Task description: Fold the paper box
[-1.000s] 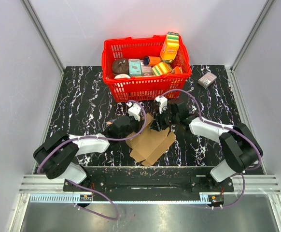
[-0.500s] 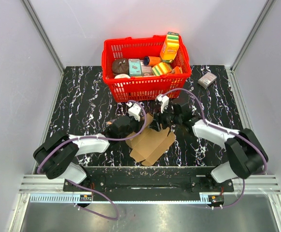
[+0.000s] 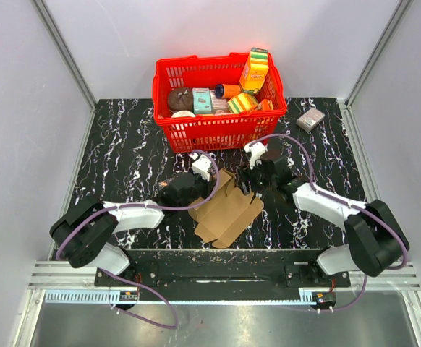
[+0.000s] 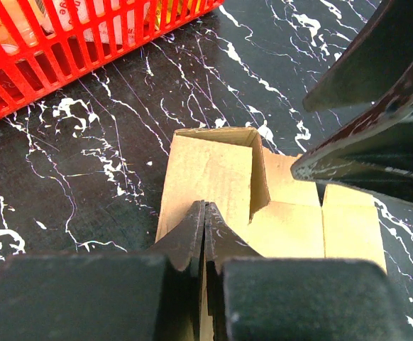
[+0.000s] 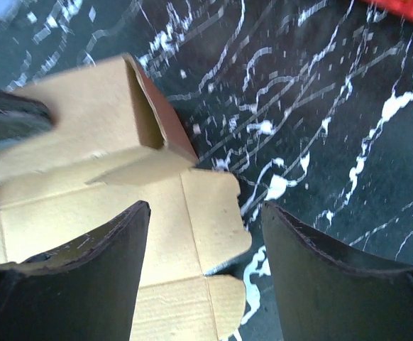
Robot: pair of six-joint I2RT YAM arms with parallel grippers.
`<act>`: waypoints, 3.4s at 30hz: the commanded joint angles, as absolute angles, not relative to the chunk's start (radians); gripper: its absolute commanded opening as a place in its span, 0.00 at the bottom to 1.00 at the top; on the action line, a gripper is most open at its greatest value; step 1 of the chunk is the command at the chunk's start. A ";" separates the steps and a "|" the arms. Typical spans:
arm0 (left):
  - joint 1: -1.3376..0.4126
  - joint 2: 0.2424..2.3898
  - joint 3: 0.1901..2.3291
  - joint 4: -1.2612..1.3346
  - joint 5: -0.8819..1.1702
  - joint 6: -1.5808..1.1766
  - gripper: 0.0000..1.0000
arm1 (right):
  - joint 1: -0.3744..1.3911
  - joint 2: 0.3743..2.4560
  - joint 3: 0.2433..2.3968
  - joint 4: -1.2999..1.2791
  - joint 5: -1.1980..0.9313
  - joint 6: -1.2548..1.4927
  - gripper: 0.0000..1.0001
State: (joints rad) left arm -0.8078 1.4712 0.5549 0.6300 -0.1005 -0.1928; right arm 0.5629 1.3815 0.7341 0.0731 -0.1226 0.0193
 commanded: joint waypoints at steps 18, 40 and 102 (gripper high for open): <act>-0.804 1.437 0.568 0.646 -0.075 -0.199 0.00 | 0.566 1.543 0.779 0.198 -0.167 -0.035 0.70; -0.804 1.445 0.594 0.624 -0.066 -0.192 0.00 | 0.566 1.598 0.669 0.501 -0.281 -0.069 0.67; -0.804 1.379 0.617 0.563 -0.080 -0.195 0.01 | 0.566 1.755 0.594 0.963 -0.405 -0.072 0.00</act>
